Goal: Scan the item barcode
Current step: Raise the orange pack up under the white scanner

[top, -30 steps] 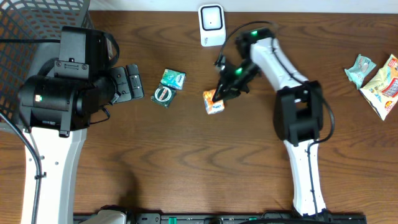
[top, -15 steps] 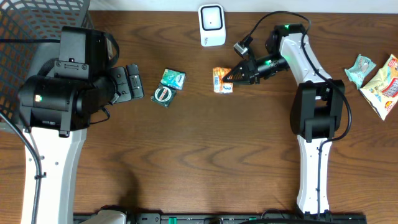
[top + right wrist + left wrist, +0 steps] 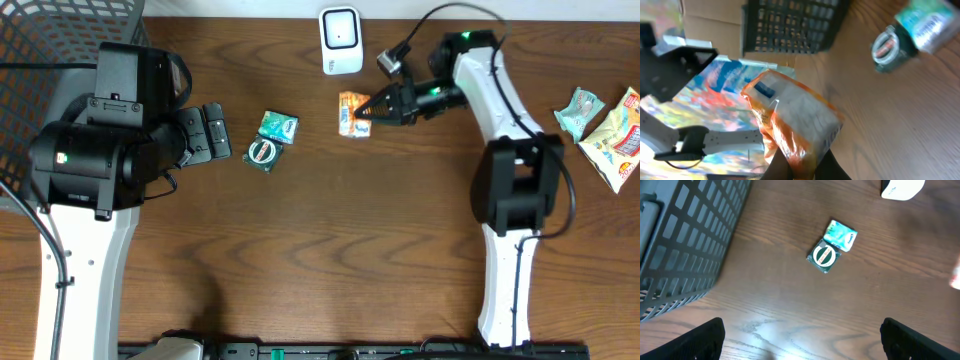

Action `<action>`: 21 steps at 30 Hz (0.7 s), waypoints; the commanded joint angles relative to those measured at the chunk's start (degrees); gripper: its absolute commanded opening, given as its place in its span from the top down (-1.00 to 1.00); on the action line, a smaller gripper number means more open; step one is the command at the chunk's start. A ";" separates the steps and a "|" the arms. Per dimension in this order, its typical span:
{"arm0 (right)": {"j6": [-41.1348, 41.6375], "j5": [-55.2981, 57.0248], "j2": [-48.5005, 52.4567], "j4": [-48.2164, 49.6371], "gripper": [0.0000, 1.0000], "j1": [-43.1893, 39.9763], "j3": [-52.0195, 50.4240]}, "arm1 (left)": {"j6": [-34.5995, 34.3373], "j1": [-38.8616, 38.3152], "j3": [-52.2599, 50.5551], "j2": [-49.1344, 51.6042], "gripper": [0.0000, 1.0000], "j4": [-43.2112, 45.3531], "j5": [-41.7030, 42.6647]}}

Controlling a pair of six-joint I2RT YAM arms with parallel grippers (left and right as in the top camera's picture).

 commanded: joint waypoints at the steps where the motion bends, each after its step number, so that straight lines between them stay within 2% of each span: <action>1: -2.16 1.53 -7.91 -0.04 0.98 1.01 0.94 | -0.24 0.20 -0.33 -0.13 -0.96 -0.20 0.37; 8: -2.43 0.92 -11.39 0.15 0.98 3.65 0.94 | -0.24 0.20 -0.33 -0.13 -0.96 -0.20 0.37; 21: -4.09 2.93 -11.39 0.61 0.98 4.63 0.92 | -0.24 0.20 -0.33 -0.13 -0.95 -0.20 0.37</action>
